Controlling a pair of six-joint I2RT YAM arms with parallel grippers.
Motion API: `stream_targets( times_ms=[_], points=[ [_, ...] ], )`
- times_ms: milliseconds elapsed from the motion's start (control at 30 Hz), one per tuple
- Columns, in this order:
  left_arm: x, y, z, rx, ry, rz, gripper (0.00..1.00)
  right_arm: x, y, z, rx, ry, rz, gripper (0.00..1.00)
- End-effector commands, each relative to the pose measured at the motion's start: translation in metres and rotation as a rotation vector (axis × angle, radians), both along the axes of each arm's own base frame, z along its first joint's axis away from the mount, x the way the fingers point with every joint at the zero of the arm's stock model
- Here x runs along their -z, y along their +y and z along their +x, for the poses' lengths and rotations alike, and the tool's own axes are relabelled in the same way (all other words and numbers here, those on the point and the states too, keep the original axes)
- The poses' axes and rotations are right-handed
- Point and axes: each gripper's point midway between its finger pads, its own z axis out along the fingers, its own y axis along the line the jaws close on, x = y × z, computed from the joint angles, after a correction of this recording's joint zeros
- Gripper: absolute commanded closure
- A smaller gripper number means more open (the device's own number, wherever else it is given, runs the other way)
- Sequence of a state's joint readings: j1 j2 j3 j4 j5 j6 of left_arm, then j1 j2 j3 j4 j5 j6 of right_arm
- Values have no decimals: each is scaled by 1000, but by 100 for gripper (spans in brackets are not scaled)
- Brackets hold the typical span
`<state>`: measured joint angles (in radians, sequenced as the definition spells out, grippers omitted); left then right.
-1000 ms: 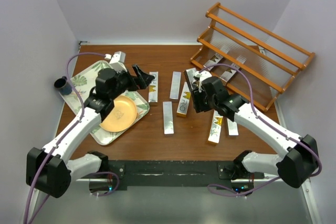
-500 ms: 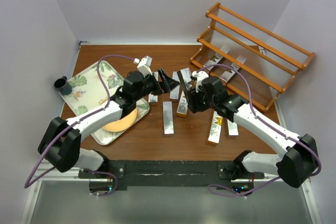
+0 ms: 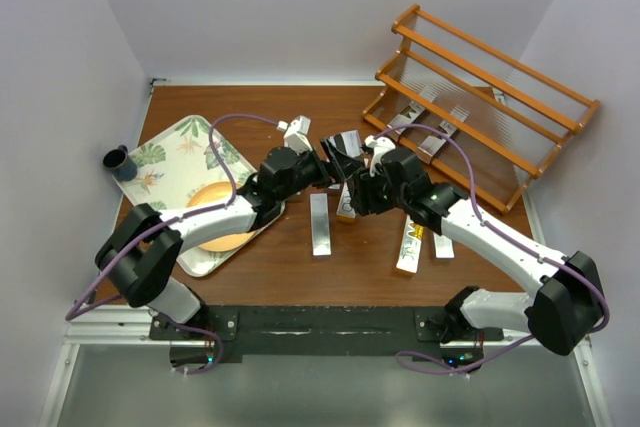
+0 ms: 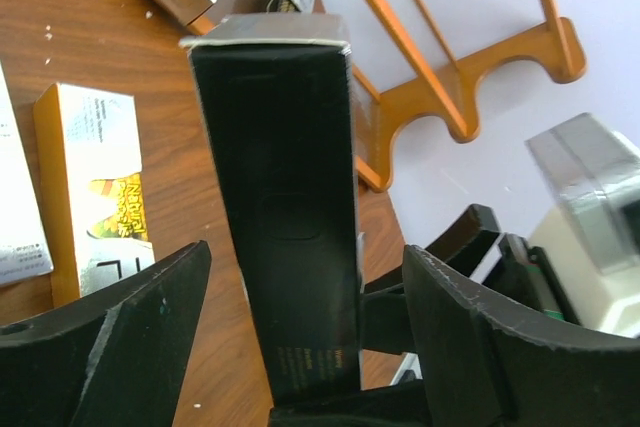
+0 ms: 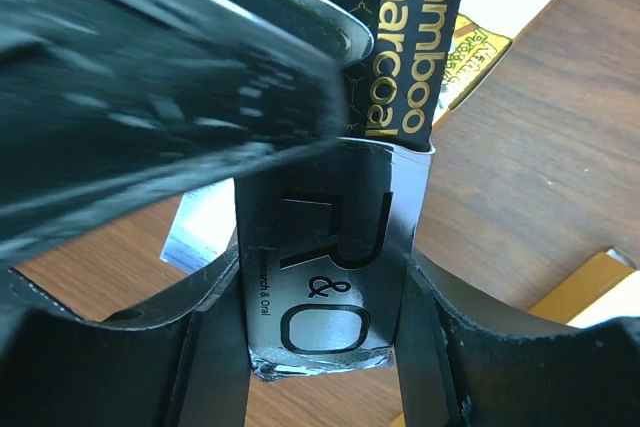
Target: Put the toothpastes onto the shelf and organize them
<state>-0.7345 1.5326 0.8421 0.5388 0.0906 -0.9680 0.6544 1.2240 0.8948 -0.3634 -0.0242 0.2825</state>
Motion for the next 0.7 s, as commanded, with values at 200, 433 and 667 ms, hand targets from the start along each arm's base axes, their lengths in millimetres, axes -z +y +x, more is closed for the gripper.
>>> stream_targets(
  times_ms=[200, 433, 667],
  points=[
    [-3, -15, -1, -6, -31, -38, 37, -27, 16, 9, 25, -69, 134, 64],
    [-12, -18, -6, 25, -61, -57, 63, -25, 14, 7, 33, -74, 143, 46],
    [-24, -14, -9, 29, -87, -80, 69, -30, 6, 3, 54, -116, 177, 20]
  ],
)
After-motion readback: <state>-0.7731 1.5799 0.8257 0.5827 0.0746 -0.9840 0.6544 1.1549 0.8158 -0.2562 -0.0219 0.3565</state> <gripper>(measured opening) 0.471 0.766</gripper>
